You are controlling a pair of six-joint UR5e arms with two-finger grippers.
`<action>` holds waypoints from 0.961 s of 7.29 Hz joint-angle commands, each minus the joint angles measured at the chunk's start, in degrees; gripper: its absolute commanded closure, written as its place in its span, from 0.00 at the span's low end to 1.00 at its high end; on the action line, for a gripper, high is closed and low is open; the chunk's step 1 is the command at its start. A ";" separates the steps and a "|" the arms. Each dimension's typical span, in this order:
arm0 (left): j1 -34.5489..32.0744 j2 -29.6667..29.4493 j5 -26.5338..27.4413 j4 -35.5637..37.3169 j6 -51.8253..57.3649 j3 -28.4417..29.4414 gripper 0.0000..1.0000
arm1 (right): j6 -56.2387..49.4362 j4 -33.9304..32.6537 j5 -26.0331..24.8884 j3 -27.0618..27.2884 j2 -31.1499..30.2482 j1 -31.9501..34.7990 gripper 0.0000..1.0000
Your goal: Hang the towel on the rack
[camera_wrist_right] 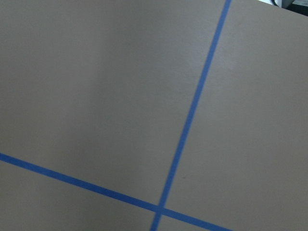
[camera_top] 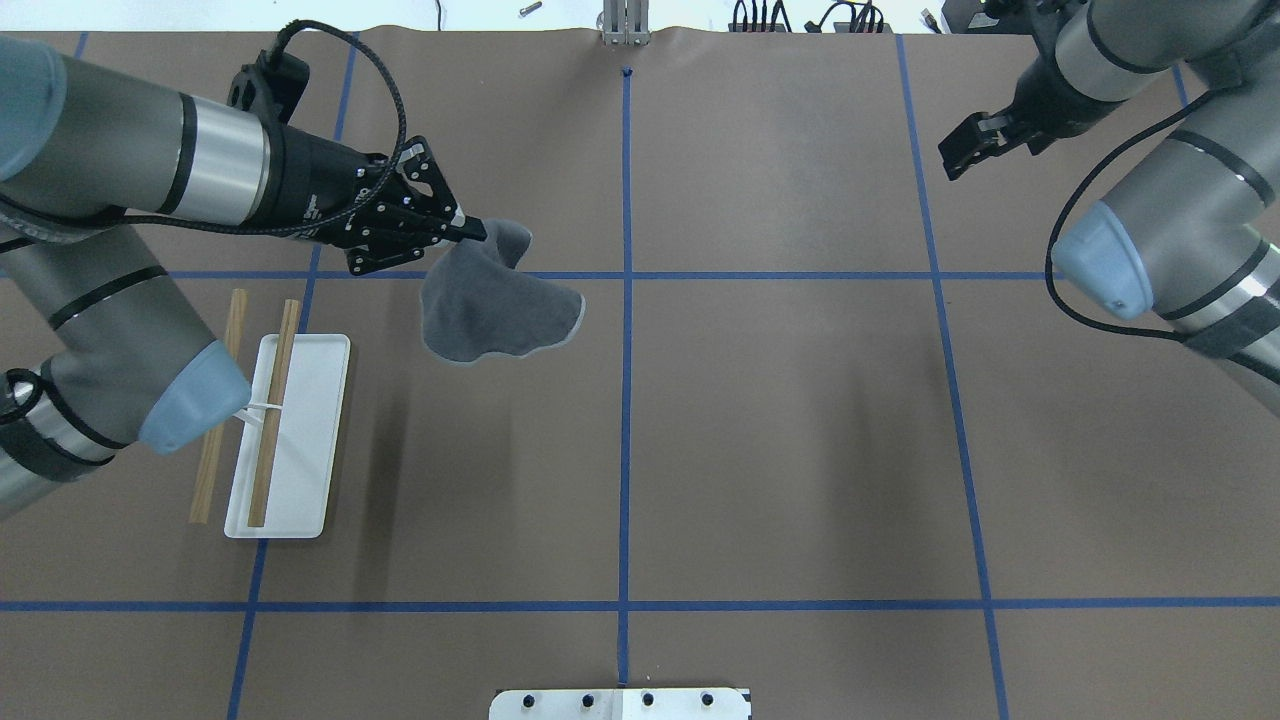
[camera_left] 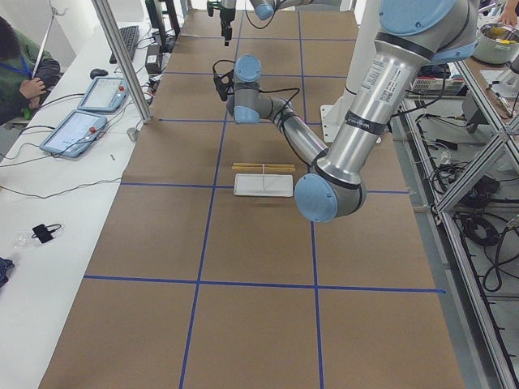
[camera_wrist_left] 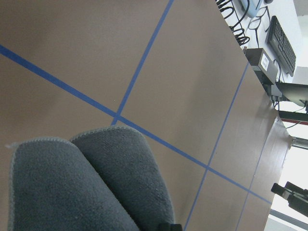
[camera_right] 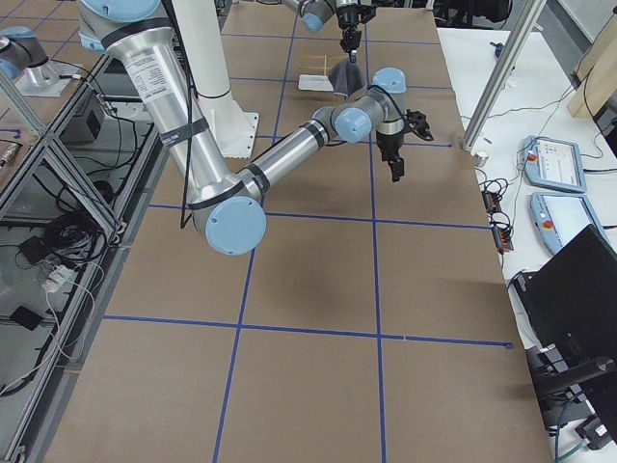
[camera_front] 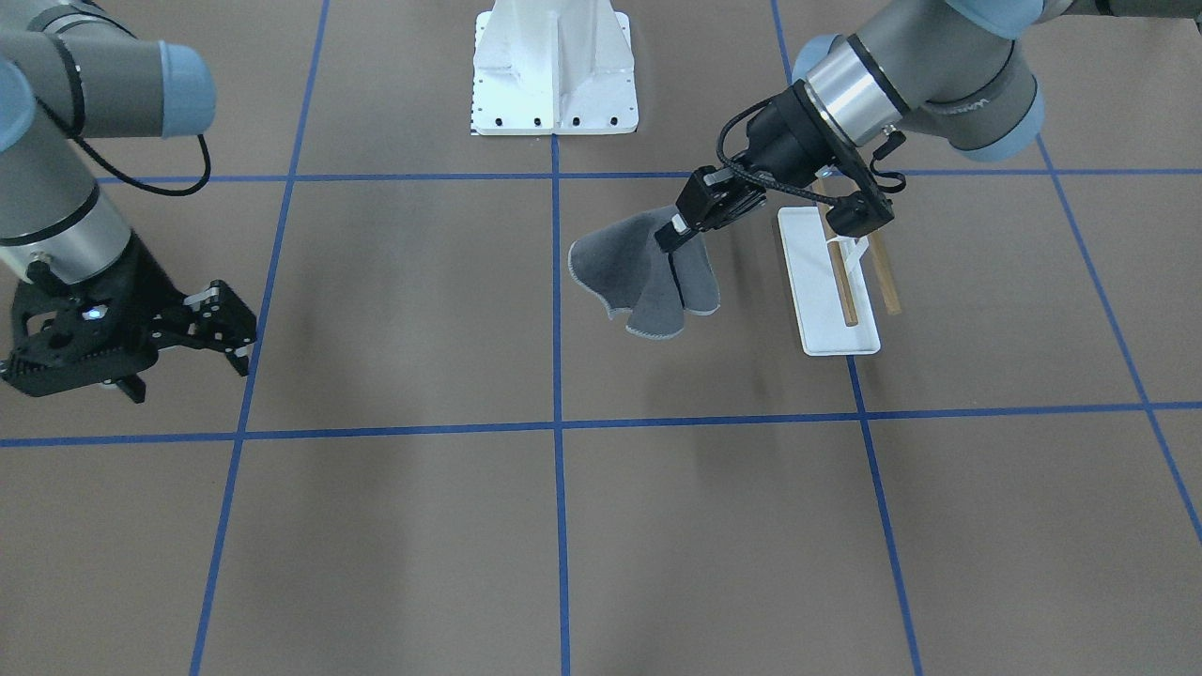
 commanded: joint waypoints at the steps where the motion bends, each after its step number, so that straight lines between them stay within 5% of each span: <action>1: -1.86 4.95 -2.41 -0.12 6.63 -1.27 1.00 | -14.00 0.15 3.88 -6.38 -1.31 5.93 0.00; 7: -11.72 19.17 -13.15 -0.39 23.67 -3.28 1.00 | -26.98 -0.38 6.72 -11.59 -6.06 15.97 0.00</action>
